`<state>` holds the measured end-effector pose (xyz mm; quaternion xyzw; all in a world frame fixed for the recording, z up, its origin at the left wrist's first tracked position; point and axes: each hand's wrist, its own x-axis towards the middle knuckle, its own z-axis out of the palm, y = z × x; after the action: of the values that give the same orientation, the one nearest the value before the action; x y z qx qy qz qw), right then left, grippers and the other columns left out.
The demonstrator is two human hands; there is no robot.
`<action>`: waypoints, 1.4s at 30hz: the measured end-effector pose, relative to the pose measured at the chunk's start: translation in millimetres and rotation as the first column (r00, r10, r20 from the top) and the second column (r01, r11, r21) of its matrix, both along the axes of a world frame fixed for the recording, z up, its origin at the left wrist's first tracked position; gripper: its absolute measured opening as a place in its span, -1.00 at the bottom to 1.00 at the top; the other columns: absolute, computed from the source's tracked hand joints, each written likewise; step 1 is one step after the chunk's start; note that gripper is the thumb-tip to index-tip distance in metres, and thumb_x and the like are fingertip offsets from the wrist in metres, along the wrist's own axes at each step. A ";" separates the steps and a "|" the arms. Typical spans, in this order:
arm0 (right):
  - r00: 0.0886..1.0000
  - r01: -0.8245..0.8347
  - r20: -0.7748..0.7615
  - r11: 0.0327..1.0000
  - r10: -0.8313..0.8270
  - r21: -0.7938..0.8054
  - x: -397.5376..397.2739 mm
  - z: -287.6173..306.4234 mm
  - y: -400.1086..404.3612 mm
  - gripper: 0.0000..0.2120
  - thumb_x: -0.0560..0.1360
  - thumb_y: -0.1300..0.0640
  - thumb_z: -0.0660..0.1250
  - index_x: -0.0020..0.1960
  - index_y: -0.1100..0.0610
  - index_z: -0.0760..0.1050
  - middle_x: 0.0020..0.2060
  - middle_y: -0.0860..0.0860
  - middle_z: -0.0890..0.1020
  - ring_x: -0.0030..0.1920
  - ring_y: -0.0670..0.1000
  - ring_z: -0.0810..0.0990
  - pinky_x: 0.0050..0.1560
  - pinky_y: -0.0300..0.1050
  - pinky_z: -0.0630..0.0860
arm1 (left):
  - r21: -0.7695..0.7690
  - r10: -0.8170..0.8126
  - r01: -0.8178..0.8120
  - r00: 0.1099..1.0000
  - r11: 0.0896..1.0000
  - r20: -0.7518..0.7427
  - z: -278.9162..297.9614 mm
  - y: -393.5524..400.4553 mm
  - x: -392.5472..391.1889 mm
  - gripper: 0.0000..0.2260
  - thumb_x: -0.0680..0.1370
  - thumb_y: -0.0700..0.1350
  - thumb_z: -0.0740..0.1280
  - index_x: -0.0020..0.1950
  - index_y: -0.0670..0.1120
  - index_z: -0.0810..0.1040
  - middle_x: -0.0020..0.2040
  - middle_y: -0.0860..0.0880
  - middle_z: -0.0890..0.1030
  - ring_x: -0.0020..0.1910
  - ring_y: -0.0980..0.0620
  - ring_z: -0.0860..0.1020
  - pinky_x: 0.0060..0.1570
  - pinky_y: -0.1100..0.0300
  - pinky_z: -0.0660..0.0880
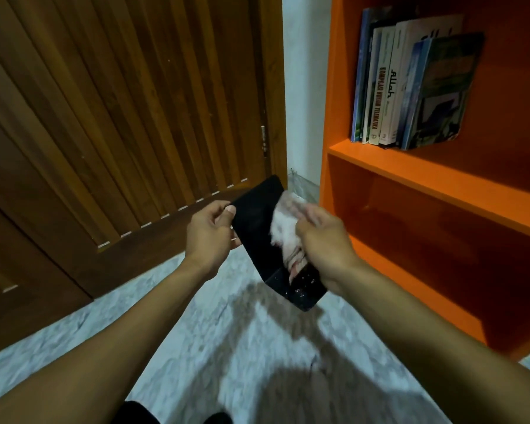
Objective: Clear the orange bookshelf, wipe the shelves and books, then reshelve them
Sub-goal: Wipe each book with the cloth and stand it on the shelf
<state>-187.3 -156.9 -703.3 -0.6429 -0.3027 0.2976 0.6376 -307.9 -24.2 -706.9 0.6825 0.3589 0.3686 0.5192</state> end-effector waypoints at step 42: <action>0.473 0.416 0.815 0.730 0.335 -0.542 35.5 -100.6 3.2 -0.57 0.59 0.04 0.14 0.46 -0.08 0.30 0.50 0.13 0.25 0.37 0.22 0.23 0.26 0.16 0.26 | 0.298 0.027 -0.035 0.999 0.954 0.033 -25.1 -5.8 27.6 -0.84 0.63 -0.07 0.27 0.03 0.00 0.67 -0.10 0.05 0.70 -0.05 0.04 0.66 -0.03 -0.13 0.63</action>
<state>-151.8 -153.7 -804.0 -0.8929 -0.4361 -0.0044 0.1118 -280.3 -29.9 -732.1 0.7419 0.3025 0.4363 0.4095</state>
